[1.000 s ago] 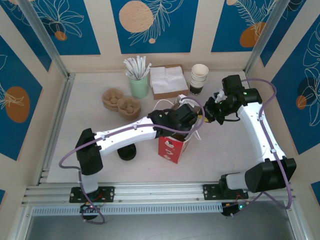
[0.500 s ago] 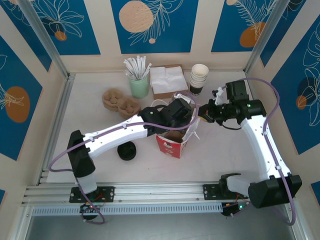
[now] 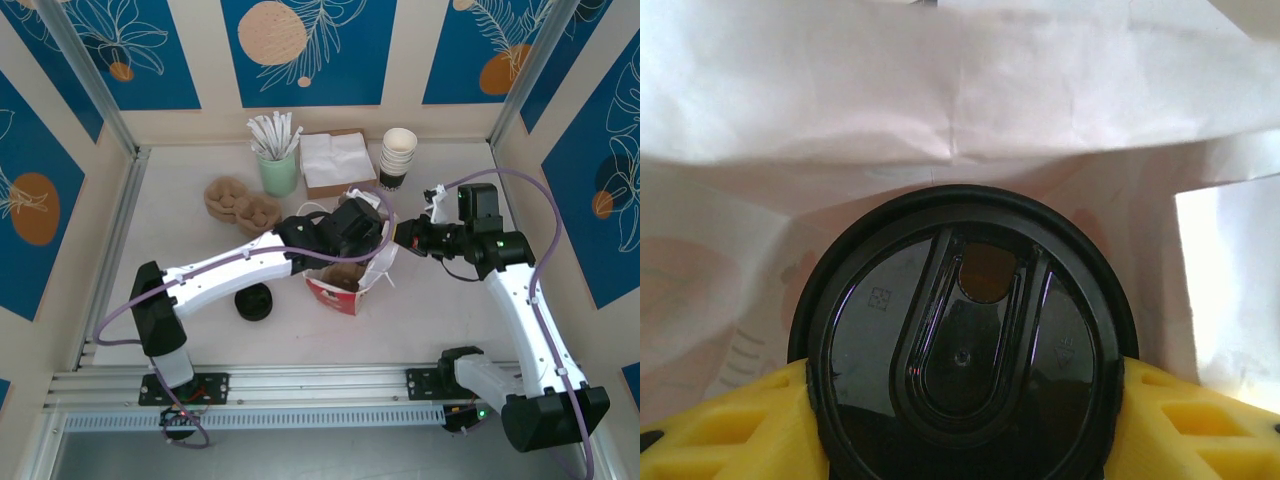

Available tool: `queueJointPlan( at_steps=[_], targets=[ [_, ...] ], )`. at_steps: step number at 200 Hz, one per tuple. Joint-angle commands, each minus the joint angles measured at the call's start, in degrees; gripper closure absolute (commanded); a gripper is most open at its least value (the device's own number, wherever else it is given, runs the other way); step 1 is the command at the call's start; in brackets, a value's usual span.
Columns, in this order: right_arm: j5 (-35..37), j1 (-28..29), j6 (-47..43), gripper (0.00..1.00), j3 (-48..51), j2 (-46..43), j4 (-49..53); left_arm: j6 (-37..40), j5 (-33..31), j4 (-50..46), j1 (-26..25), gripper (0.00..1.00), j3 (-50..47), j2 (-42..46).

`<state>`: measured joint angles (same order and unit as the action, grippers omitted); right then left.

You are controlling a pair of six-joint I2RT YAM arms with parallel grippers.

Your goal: Pack the takeout coffee

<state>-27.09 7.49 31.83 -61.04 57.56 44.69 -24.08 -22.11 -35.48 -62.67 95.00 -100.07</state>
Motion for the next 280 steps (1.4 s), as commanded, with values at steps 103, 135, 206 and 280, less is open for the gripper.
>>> queueJointPlan(
  at_steps=[103, 135, 206, 280],
  targets=[
    [-4.47, -1.99, -1.62, 1.0, -0.61, 4.55, -1.29, -0.02, 1.01, 5.09, 2.67, 0.4, -2.31, -2.8],
    [-4.03, -3.24, -1.91, 0.92, -2.33, 6.03, 0.21, -0.43, 2.04, 4.63, 2.91, 0.4, -1.83, -3.64],
    [4.85, -5.89, -14.53, 0.53, -21.19, 11.39, 11.97, 0.87, 7.29, 4.37, 4.58, 0.41, -0.78, -3.9],
    [7.21, -2.51, -32.89, 0.47, -33.75, 27.21, 17.73, 2.61, 9.8, 2.64, 5.2, 0.41, 2.07, -3.78]
  ],
)
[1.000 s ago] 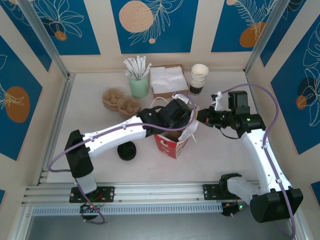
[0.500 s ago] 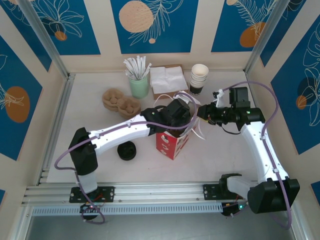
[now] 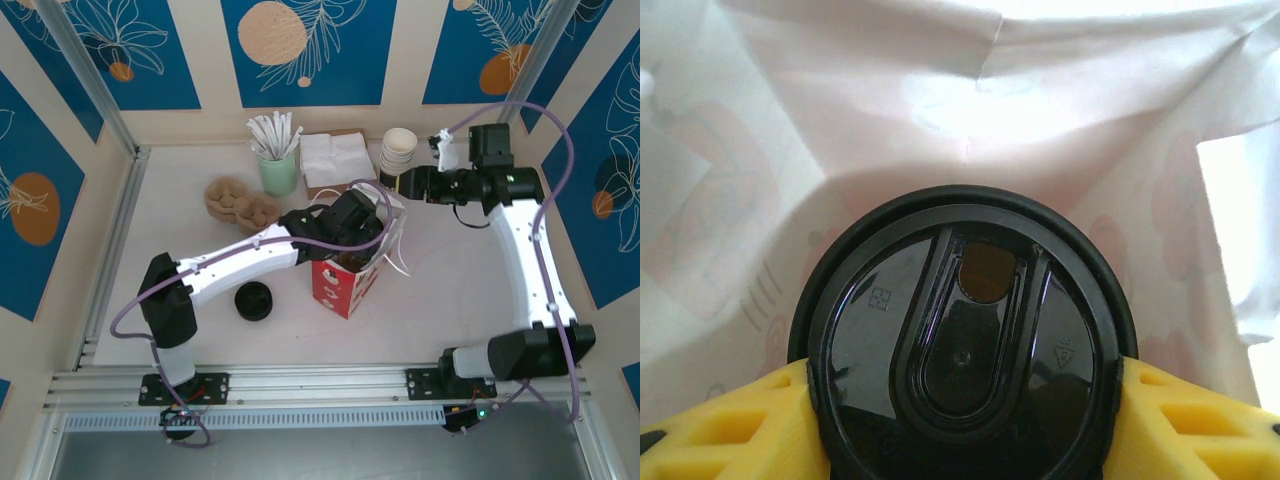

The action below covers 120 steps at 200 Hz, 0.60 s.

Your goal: Pack the takeout coffee

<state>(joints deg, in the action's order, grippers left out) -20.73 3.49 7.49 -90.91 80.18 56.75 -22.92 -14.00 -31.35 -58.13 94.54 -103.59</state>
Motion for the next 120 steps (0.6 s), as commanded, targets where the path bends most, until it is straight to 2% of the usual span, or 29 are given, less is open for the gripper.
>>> queueJointPlan(
  at_steps=[1, 34, 89, 120],
  targets=[
    [0.86, 1.51, -8.72, 0.47, -3.94, 4.74, 5.74, 1.51, 1.69, -1.5, 0.61, 0.41, 2.6, -0.23],
    [0.98, 2.83, -12.66, 0.46, -5.2, 7.59, 5.04, 1.4, 2.16, -2.56, 0.59, 0.41, 3.07, -0.03],
    [-2.77, 5.16, -16.38, 0.46, -4.46, 9.11, 6.38, 1.3, 1.26, -3.1, 0.79, 0.41, 2.79, 0.81],
    [-0.99, 6.14, -16.89, 0.46, -4.58, 10.72, 6.29, 1.43, 0.99, -3.01, 1.06, 0.41, 2.39, 1.22]
  ],
)
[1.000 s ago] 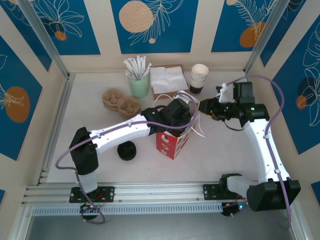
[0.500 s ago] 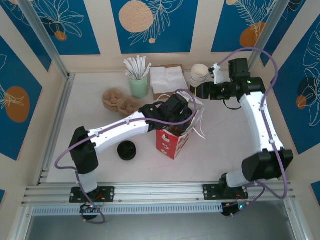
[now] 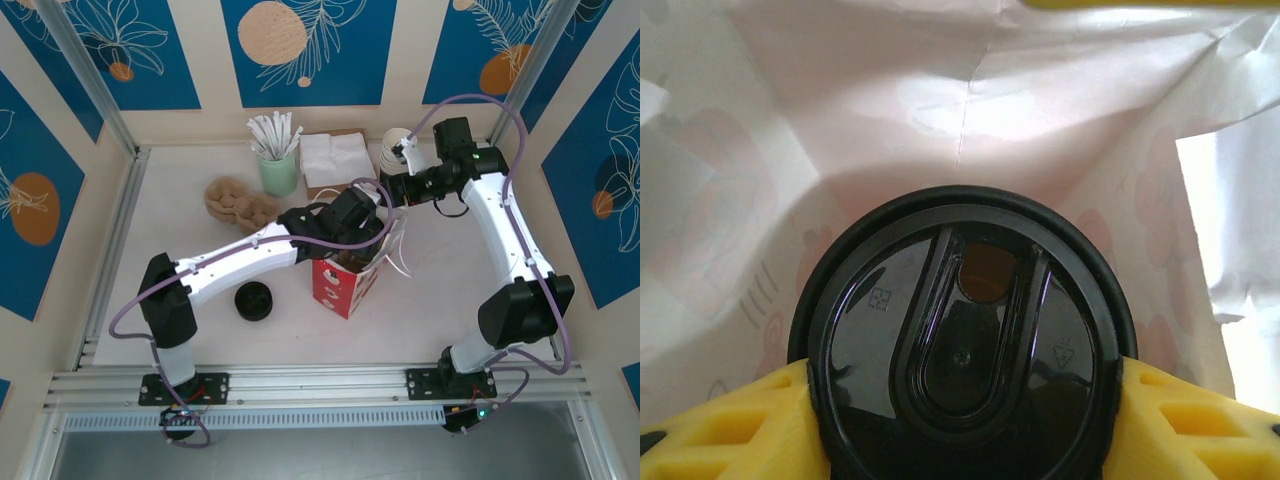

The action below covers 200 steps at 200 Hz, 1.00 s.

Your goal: Pack the takeout coffee

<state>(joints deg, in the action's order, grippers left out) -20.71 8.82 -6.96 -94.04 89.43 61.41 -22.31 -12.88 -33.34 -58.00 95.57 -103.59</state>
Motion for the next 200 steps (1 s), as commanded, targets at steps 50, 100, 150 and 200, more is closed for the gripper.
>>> queueJointPlan(
  at_steps=[50, 100, 150, 200],
  targets=[
    [0.41, 2.93, -2.64, 0.75, -4.46, 4.15, 1.6, 0.77, -0.11, 0.3, 1.48, 0.41, -0.34, 2.23],
    [-4.65, 3.94, 2.28, 0.97, -6.45, 1.48, -0.48, 1.51, -2.09, 0.9, 1.48, 0.41, -1.69, 3.69],
    [-9.55, 4.47, 7.33, 0.97, 3.46, -7.79, -9.64, 2.67, -2.93, 3.87, 1.04, 0.41, -6.05, 6.64],
    [-11.45, 4.93, 9.73, 0.97, 9.6, -11.11, -12.7, 5.38, -4.68, 9.27, 0.52, 0.41, -11.04, 8.84]
  ],
)
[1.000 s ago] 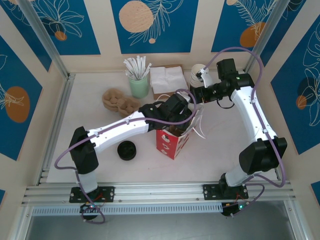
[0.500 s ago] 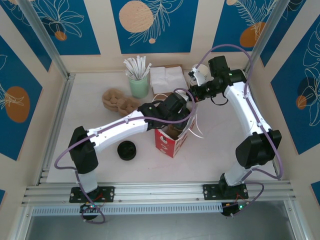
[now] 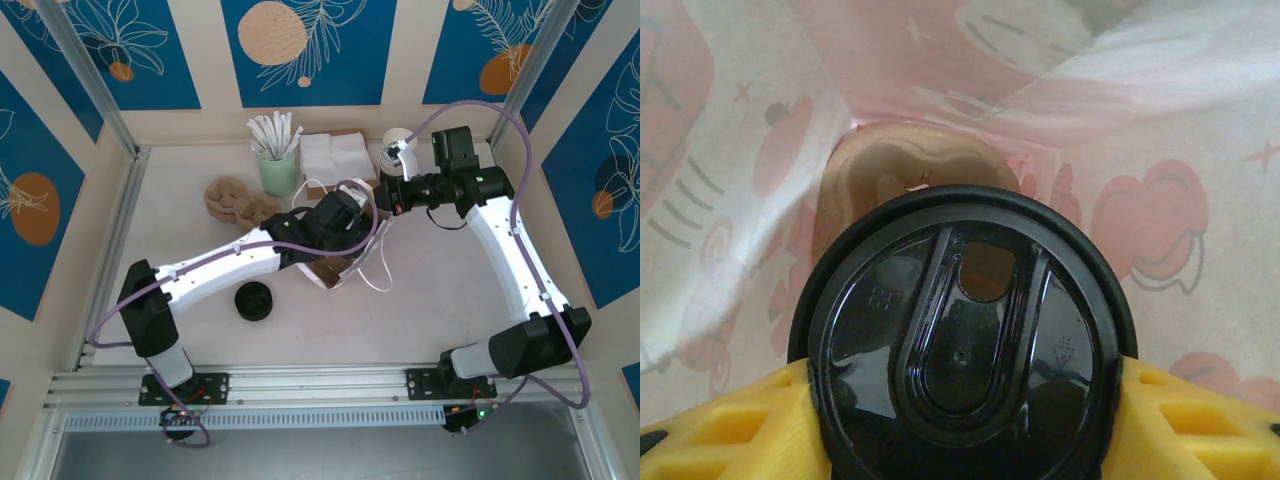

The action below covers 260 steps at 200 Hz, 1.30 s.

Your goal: Pack the takeout coffee

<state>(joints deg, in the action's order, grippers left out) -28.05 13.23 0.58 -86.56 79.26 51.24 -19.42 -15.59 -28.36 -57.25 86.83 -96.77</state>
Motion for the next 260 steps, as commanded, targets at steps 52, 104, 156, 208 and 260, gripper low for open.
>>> queueJointPlan(
  at_steps=[52, 104, 156, 208, 260],
  targets=[
    [-7.5, -0.64, 3.95, 0.97, 3.83, 0.57, -2.7, 2.29, -2.88, 2.99, -0.32, 0.42, -2.06, 2.1],
    [-10.88, -1.19, 2.12, 0.98, 0.01, 7.92, -1.39, -1.28, -4.06, -3.71, -0.59, 0.42, 1.99, 2.19],
    [-14.4, 0.92, 0.47, 0.97, -2.15, 11.91, -0.49, -4.47, -4.88, -7.96, -0.92, 0.42, 3.32, 4.1],
    [-13.53, 3.44, -0.77, 0.97, 1.01, 6.61, -2.82, -4.66, -6.03, -6.62, -2.2, 0.42, -1.81, 7.45],
    [-12.82, 5.02, -0.67, 0.97, 5.41, 2.42, -5.62, -2.24, -7.87, -0.42, -2.54, 0.42, -8.54, 9.14]
  ],
)
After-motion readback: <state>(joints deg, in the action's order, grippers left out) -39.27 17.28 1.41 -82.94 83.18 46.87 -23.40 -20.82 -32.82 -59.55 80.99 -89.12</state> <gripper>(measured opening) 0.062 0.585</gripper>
